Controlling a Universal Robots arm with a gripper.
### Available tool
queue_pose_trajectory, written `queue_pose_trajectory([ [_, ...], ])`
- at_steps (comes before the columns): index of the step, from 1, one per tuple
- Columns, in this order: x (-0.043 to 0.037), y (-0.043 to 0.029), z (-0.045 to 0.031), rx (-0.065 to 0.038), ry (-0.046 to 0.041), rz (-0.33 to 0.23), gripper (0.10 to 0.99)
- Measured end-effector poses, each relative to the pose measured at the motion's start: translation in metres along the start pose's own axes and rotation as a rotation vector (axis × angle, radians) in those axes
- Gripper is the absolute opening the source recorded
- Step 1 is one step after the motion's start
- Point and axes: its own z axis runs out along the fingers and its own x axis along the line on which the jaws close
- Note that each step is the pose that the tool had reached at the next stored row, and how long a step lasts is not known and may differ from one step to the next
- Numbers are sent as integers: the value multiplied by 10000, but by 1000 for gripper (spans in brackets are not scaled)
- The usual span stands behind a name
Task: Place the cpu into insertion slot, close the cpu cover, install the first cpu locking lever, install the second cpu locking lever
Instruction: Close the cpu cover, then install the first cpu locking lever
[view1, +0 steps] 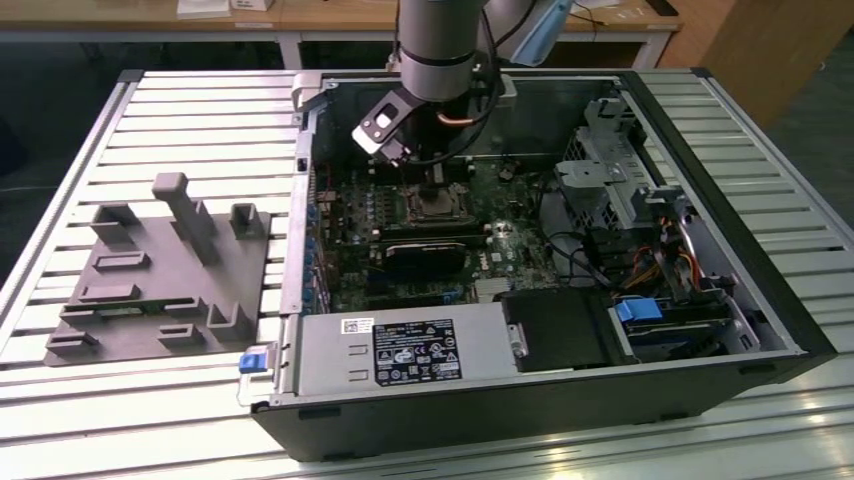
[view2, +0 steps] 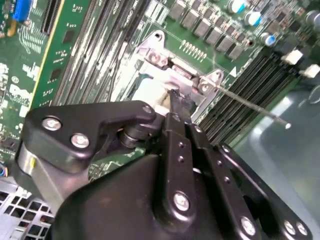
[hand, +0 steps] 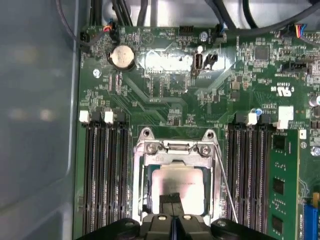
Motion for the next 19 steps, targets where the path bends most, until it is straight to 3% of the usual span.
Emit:
queue_pose_trajectory([
  [7, -1, 49, 1, 1, 5, 0, 106],
  [19, 0, 57, -14, 2, 4, 0, 106],
])
